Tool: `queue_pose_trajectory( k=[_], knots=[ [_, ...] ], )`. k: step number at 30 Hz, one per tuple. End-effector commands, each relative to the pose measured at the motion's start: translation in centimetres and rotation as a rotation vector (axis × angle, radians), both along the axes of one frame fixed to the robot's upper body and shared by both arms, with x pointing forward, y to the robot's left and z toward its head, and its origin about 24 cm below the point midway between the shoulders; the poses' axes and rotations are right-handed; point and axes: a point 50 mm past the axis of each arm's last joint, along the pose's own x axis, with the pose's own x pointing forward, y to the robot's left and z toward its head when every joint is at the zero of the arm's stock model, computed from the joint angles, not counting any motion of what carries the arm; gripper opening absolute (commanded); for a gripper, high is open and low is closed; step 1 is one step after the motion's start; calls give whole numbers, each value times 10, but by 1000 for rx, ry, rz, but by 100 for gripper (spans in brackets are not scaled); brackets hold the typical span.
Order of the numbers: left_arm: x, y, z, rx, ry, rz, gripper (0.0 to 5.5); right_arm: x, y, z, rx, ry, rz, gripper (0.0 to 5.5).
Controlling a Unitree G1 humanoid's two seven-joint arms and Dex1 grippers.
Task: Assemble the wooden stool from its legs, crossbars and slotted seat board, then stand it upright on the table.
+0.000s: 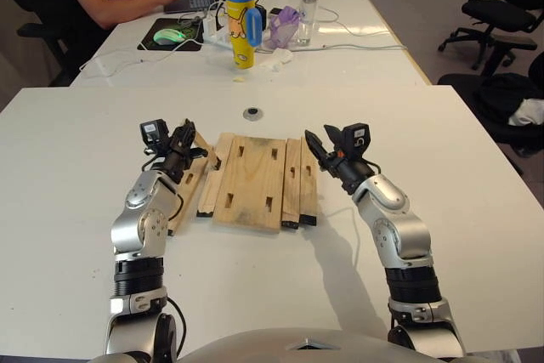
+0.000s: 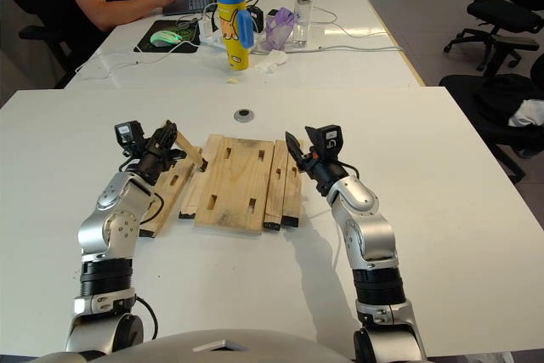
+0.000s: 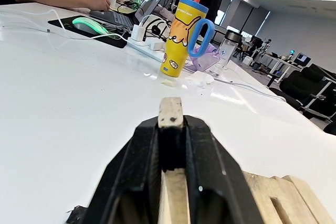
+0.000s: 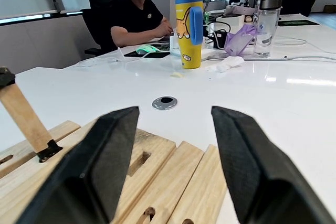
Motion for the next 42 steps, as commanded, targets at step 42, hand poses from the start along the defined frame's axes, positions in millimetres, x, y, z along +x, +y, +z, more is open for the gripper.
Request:
queue_pose_trajectory(
  k=[42],
  knots=[
    [1, -37, 79, 277, -497, -2, 231, 6, 7, -5, -55, -1, 29, 255]
  ],
)
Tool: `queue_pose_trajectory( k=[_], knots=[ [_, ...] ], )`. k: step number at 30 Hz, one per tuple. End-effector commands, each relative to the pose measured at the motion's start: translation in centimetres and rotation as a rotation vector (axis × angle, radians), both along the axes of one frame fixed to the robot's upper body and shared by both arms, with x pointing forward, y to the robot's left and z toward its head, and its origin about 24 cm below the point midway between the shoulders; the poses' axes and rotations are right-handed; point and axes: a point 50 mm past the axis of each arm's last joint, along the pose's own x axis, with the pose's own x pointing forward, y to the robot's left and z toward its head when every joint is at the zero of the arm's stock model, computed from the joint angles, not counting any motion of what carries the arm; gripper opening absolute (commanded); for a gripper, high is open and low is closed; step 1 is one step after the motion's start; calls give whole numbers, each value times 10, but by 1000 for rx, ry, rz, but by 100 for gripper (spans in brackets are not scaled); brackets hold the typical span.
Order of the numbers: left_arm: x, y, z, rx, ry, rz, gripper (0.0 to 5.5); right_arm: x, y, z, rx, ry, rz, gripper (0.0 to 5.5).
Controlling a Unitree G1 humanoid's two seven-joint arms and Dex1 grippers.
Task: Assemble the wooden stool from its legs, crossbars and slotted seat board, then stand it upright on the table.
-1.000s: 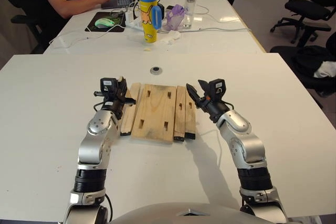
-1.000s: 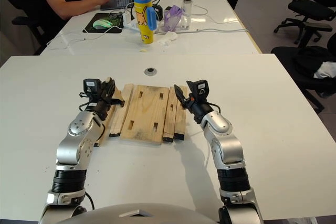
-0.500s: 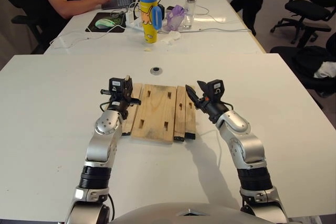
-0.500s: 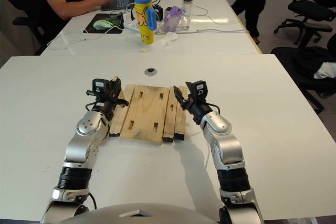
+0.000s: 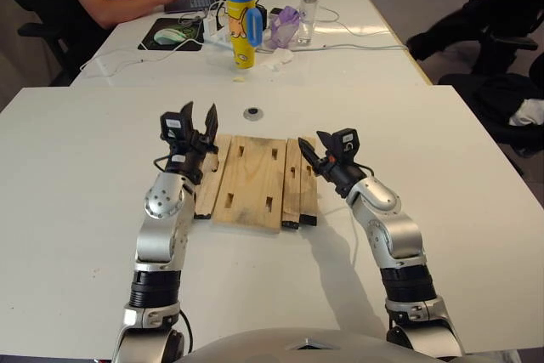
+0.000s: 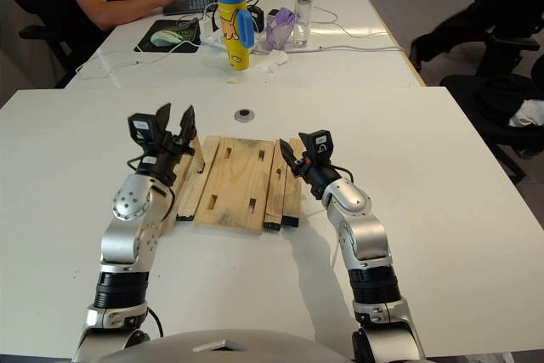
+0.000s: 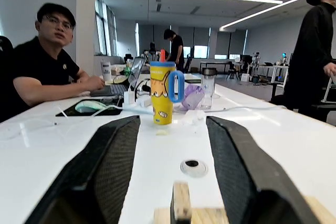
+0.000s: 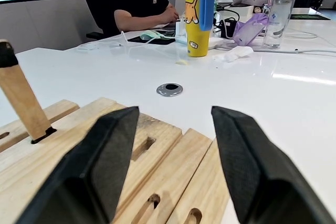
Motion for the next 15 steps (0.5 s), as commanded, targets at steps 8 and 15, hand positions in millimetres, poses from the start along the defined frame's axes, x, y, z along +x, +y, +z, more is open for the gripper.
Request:
queue_pose_trajectory(
  k=[8, 15],
  knots=[
    [43, 0, 66, -3, -97, -28, 231, 4, 5, 5, 18, -36, -4, 255],
    [50, 3, 59, -21, -72, -47, 179, 7, 4, 7, 28, -49, -17, 255]
  ],
)
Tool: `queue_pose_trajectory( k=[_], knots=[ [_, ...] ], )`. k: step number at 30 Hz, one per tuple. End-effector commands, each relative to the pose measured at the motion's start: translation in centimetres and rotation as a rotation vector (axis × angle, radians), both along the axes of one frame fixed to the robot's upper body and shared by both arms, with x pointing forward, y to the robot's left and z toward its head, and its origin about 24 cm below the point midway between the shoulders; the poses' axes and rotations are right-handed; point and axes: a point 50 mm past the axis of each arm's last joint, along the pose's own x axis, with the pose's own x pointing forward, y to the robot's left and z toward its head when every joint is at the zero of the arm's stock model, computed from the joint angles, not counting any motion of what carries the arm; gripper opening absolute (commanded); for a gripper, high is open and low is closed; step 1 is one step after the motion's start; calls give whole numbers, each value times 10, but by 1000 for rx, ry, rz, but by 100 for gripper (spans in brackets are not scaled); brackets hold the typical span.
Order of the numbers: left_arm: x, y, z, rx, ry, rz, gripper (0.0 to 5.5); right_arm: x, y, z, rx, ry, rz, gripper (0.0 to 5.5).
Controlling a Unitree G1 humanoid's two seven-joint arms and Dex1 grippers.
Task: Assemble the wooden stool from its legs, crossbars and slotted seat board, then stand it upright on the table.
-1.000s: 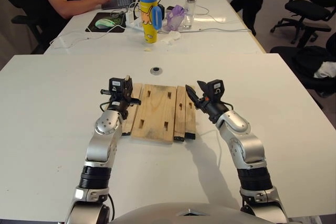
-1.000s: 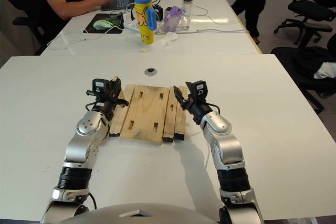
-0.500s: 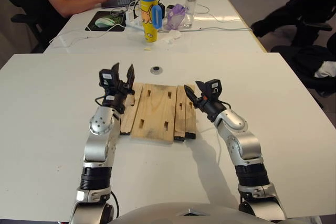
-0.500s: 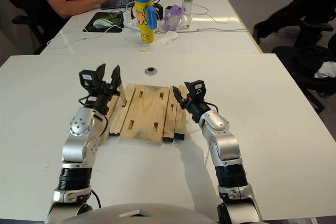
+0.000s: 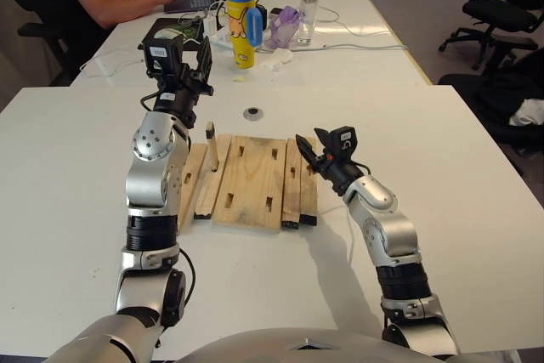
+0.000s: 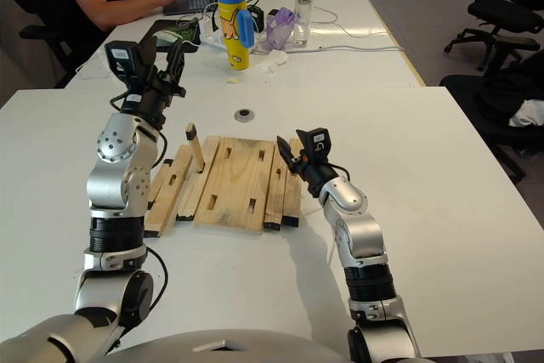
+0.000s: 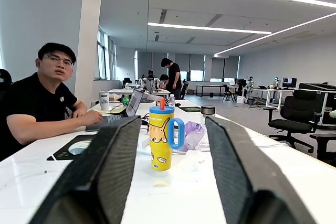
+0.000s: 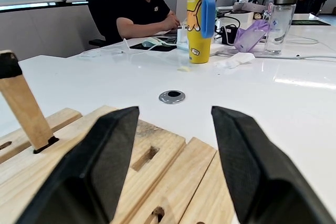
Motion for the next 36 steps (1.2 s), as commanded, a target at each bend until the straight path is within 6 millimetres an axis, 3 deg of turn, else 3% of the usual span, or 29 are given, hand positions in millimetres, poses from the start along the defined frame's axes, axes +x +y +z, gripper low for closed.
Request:
queue_pose_trajectory(
  k=[1, 13, 20, 22, 24, 25, 27, 29, 31, 33, 36],
  knots=[
    [2, 0, 4, 7, -17, -13, 160, 5, -1, 7, 5, -29, -9, 255],
    [8, 2, 13, 59, -34, 7, 148, 6, 0, 7, 11, -33, -17, 255],
    [9, -1, 47, 44, -133, -4, 148, 6, 2, 6, 13, -30, -10, 255],
    [10, -2, 47, 44, -120, -13, 148, 5, 3, 5, 14, -28, -7, 255],
    [13, -3, 33, 71, -60, -22, 148, 5, 4, 5, 13, -27, -5, 255],
    [18, -5, 15, 105, 33, -33, 148, 5, 4, 5, 15, -27, -8, 255],
    [21, -11, -46, 178, 315, -73, 148, 4, 4, 4, 17, -27, -10, 255],
    [10, -6, -106, 167, 572, -63, 148, 5, 6, 5, 17, -27, -2, 255],
    [-4, -1, -139, 172, 704, -57, 148, 6, 6, 6, 19, -29, 2, 255],
    [-8, -2, -143, 173, 719, -59, 148, 7, 6, 7, 19, -32, 1, 255],
    [1, -4, -121, 142, 623, -43, 148, 7, 5, 7, 16, -32, -1, 255]
  ],
)
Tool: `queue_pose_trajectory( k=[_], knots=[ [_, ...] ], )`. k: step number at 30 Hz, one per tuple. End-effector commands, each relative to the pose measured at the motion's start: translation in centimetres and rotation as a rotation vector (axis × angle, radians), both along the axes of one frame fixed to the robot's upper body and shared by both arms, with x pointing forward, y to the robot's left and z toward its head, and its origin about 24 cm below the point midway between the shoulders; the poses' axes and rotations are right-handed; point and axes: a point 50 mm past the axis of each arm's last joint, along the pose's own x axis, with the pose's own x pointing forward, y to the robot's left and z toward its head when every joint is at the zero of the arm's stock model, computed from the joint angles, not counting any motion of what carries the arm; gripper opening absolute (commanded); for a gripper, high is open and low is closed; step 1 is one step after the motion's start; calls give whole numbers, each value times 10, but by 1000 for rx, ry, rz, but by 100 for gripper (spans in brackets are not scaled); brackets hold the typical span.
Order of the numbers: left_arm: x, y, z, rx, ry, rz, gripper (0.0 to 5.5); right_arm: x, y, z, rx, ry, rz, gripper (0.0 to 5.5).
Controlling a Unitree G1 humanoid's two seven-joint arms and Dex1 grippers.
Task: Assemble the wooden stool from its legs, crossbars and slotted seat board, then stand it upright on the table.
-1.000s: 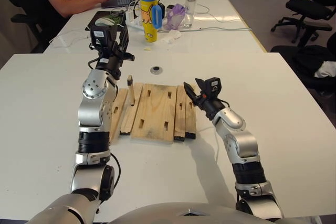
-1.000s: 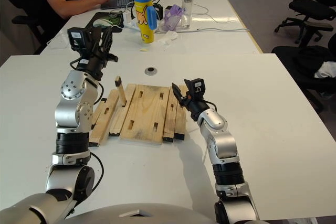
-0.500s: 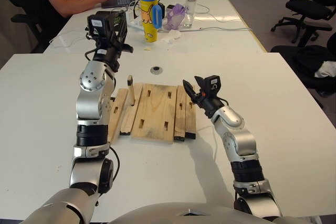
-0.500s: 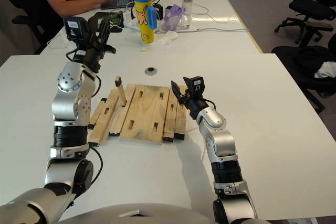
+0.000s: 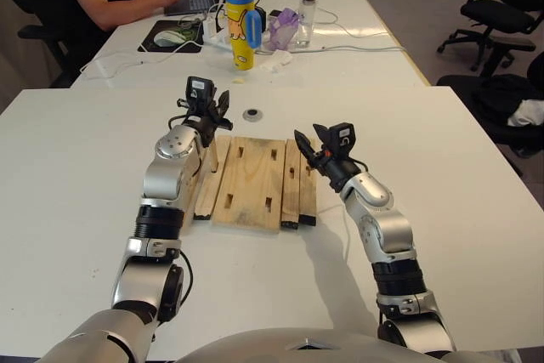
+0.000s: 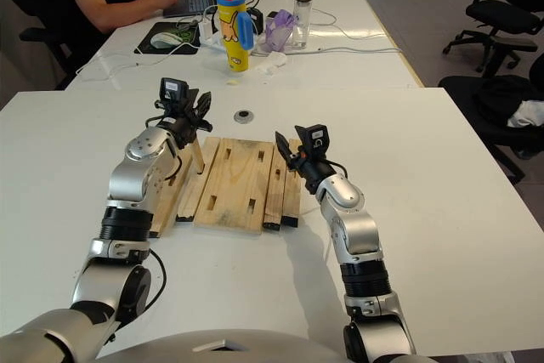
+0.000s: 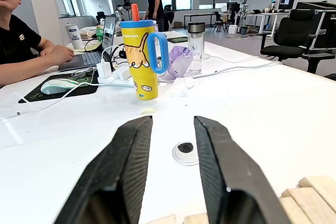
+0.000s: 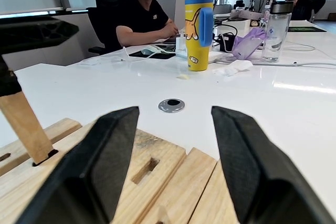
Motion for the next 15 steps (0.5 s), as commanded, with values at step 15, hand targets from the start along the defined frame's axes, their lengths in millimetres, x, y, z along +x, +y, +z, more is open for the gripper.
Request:
queue_pose_trajectory(
  k=[15],
  knots=[
    [-30, 6, 54, -62, -409, 87, 148, -1, -3, 2, 1, -7, -13, 255]
  ],
)
